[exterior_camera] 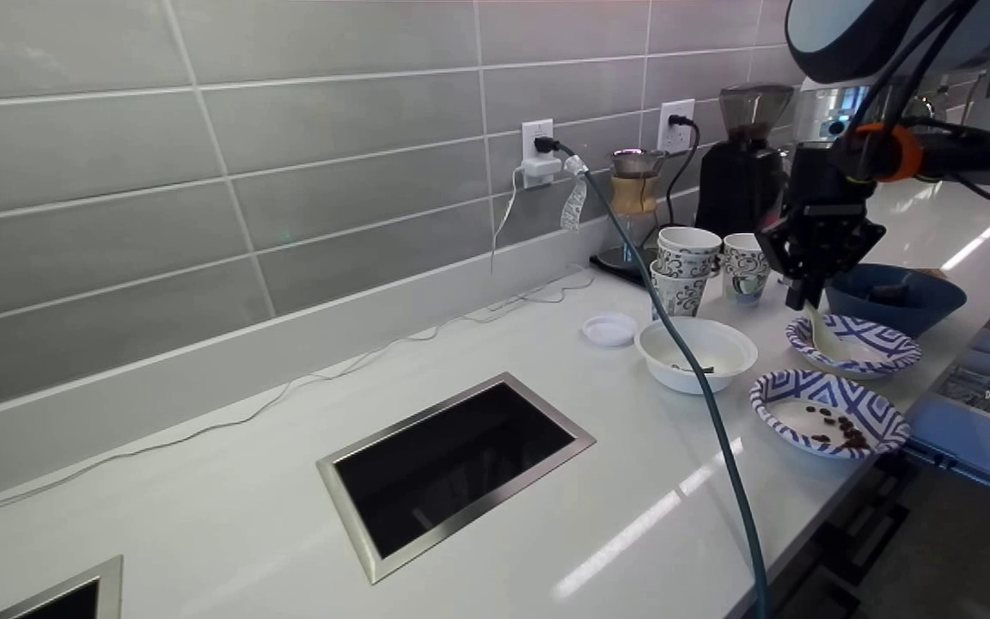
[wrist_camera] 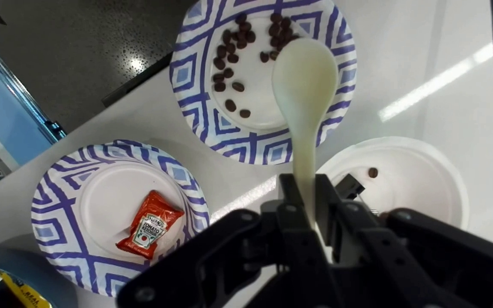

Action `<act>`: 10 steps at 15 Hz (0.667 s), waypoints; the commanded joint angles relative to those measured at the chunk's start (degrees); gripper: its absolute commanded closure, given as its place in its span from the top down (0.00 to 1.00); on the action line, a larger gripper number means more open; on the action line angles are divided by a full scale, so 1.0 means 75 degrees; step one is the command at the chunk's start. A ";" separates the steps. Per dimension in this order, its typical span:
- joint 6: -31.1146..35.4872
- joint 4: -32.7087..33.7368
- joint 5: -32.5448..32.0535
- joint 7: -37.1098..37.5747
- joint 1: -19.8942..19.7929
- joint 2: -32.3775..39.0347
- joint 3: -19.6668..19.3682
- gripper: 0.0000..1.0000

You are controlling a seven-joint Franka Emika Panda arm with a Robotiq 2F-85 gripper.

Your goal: Use the spoon to put some of the cereal into the white bowl

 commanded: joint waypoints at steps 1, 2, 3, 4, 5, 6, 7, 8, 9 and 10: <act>-0.0189 0.0021 -0.0306 0.0442 0.0165 0.0058 -0.0136 0.03; -0.0215 -0.0064 -0.0383 0.0681 0.0178 0.0050 -0.0171 0.03; -0.0178 -0.0140 -0.0437 0.0881 0.0185 0.0057 -0.0199 0.03; -0.0145 -0.0229 -0.0530 0.1069 0.0193 0.0069 -0.0232 0.03; -0.0138 -0.0297 -0.0593 0.1225 0.0198 0.0089 -0.0259 0.03; -0.0095 -0.0387 -0.0614 0.1363 0.0192 0.0120 -0.0286 0.03; -0.0084 -0.0460 -0.0605 0.1561 0.0194 0.0152 -0.0312 0.03; -0.0074 -0.0536 -0.0603 0.1769 0.0207 0.0184 -0.0339 0.03; -0.0147 -0.0566 -0.0531 0.2026 0.0223 0.0243 -0.0354 0.03; -0.0003 -0.0652 -0.0584 0.2264 0.0252 0.0287 -0.0378 0.03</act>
